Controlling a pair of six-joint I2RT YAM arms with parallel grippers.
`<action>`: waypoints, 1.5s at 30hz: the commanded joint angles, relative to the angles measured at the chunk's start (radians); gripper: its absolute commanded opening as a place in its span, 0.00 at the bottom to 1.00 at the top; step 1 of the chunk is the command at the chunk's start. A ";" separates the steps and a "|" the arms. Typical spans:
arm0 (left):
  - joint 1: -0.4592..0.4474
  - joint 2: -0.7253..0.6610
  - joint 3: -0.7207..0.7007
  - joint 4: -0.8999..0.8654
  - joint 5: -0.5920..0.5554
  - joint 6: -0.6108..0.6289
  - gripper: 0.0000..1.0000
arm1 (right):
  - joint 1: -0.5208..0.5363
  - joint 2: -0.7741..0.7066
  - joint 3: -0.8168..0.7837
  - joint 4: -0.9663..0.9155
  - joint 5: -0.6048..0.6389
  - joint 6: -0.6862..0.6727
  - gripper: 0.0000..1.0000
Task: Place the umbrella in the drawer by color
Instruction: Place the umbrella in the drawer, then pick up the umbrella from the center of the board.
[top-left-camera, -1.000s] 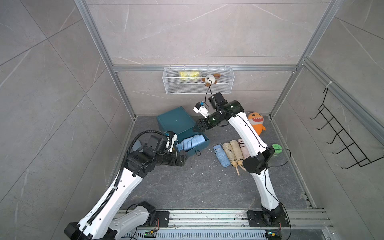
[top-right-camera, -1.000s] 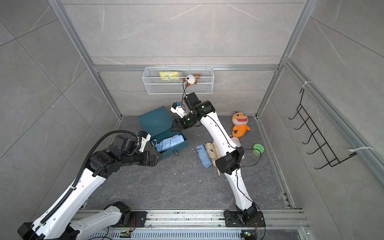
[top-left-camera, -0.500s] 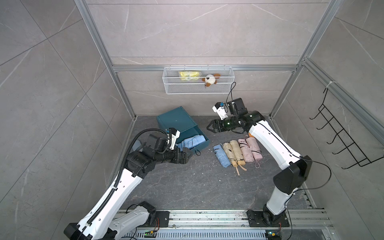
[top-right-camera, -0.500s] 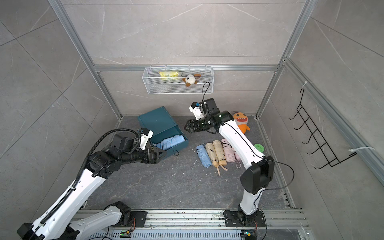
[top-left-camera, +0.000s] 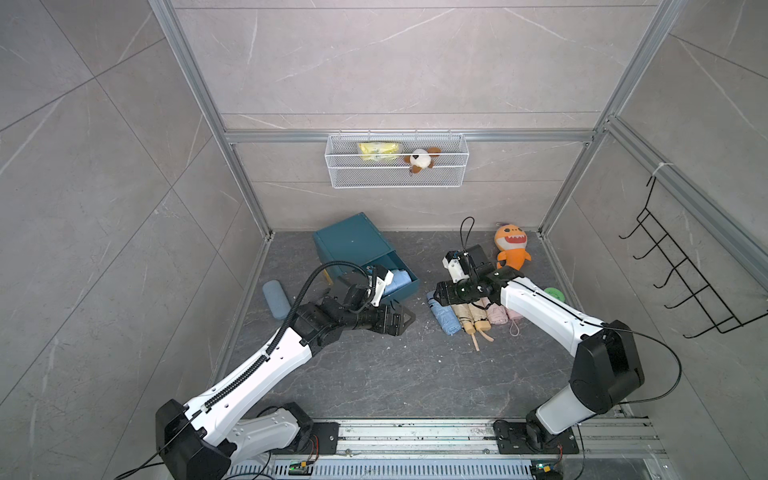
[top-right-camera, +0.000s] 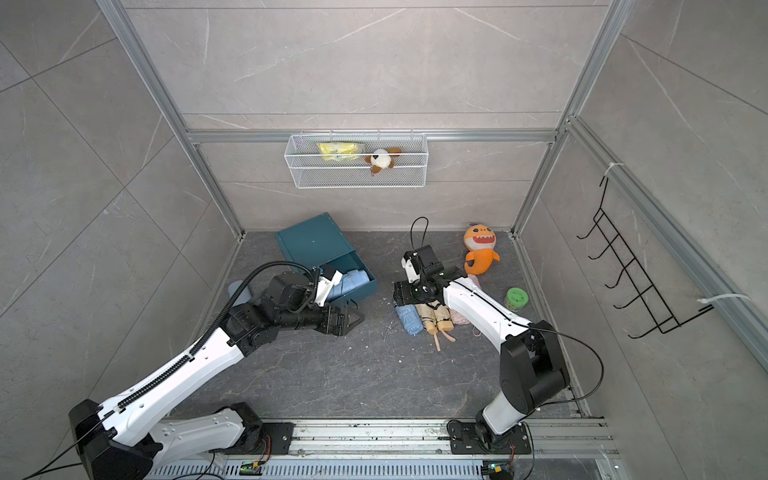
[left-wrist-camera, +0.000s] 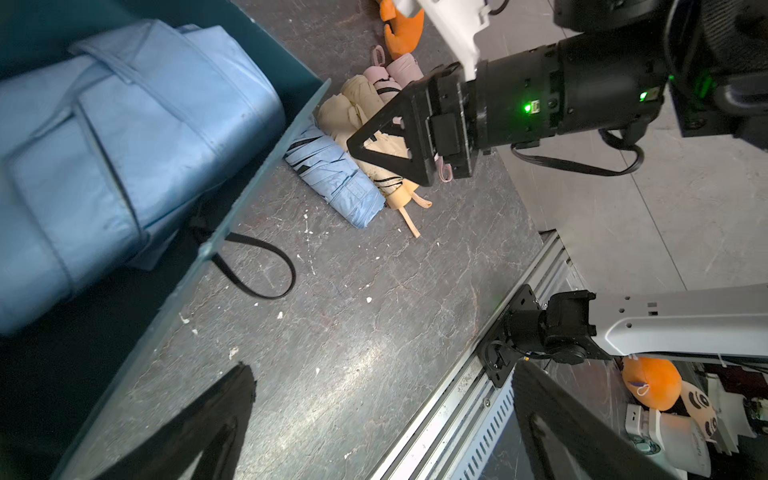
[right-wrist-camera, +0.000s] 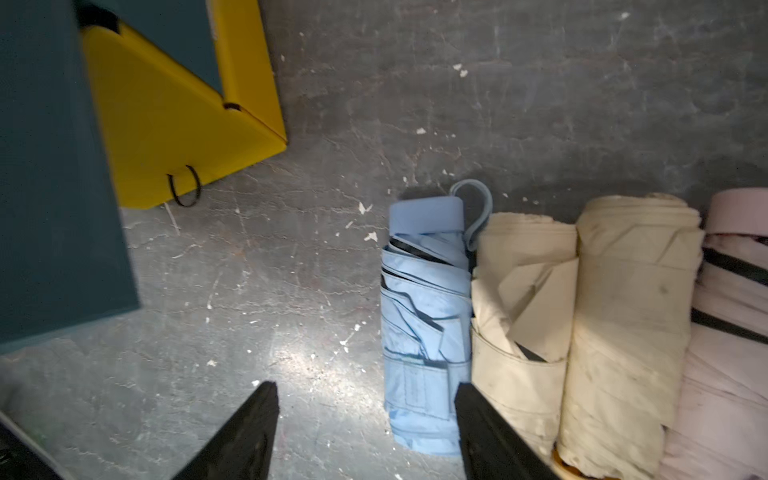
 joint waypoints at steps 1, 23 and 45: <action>-0.007 -0.007 -0.026 0.141 0.035 -0.030 1.00 | 0.003 0.040 -0.010 0.076 0.061 0.026 0.69; -0.008 -0.025 -0.071 0.226 0.060 -0.025 1.00 | 0.012 0.326 0.134 0.061 0.103 0.014 0.67; -0.008 -0.077 -0.100 0.252 0.061 -0.036 1.00 | 0.085 0.443 0.159 -0.027 0.265 -0.023 0.65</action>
